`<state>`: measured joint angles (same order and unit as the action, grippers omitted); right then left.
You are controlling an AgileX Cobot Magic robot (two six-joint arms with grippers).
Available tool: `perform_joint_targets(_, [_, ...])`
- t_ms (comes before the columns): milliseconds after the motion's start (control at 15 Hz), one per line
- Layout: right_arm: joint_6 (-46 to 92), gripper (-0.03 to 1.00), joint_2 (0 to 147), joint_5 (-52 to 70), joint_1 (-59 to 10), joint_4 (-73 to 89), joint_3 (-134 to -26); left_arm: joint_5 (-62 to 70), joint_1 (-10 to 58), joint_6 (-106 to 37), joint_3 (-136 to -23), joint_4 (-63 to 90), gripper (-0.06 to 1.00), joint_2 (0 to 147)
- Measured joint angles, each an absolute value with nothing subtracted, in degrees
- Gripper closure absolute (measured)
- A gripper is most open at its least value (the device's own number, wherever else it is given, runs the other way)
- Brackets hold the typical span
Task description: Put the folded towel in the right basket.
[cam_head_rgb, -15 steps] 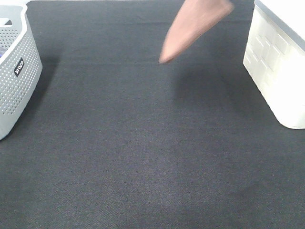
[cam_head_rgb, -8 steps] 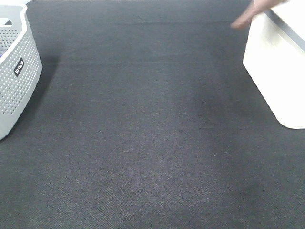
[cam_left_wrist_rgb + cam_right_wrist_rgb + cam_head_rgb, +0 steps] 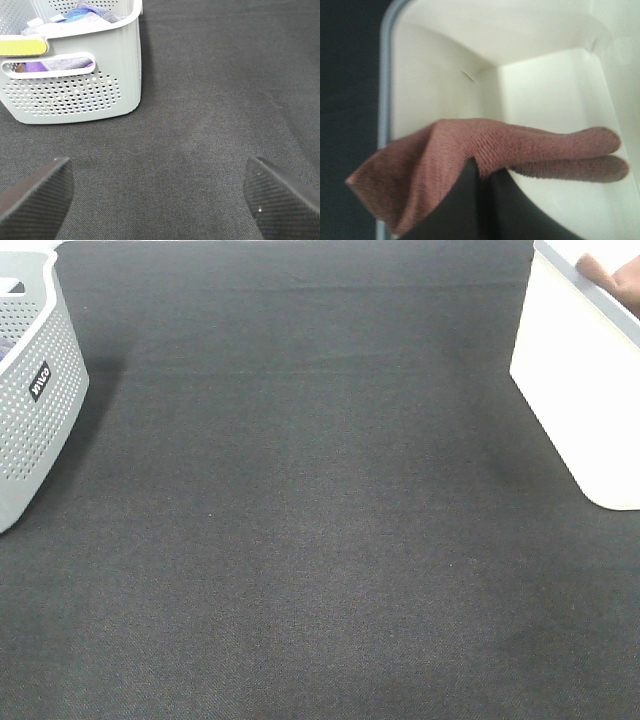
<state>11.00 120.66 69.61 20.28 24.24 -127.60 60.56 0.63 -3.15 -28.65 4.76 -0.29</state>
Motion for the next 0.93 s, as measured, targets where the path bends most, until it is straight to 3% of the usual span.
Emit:
perform_joint_targets(133, [9.57, 0.93, 123.01, 69.67, 20.28, 21.49, -127.6, 60.56, 0.63, -3.15, -28.65, 4.76, 0.07, -0.29])
perform_joint_targets(267, [7.85, 0.75, 124.62, 69.67, 20.28, 20.11, -127.6, 60.56, 0.63, -3.15, -28.65, 4.76, 0.07, -0.29])
perform_joint_targets(333, [7.85, 0.75, 124.62, 69.67, 20.28, 20.11, -127.6, 60.56, 0.63, -3.15, -28.65, 4.76, 0.07, -0.29])
perform_joint_targets(400, [6.3, 0.55, 124.73, 69.67, 20.28, 18.74, -127.6, 60.56, 0.63, -3.15, -28.65, 4.76, 0.07, -0.29])
perform_joint_targets(533, [5.33, 0.34, 124.68, 69.67, 20.28, 18.85, -127.6, 60.56, 0.63, -3.15, -28.65, 4.76, 0.07, -0.29])
perform_joint_targets(667, [5.16, 0.28, 124.27, 69.67, 20.28, 22.35, -127.6, 60.56, 0.63, -3.15, -28.65, 4.76, 0.07, -0.29])
perform_joint_targets(933, [5.16, 0.26, 120.44, 69.61, 18.79, 27.5, -127.6, 60.56, 0.63, -3.15, -28.65, 4.76, 0.07, -0.29])
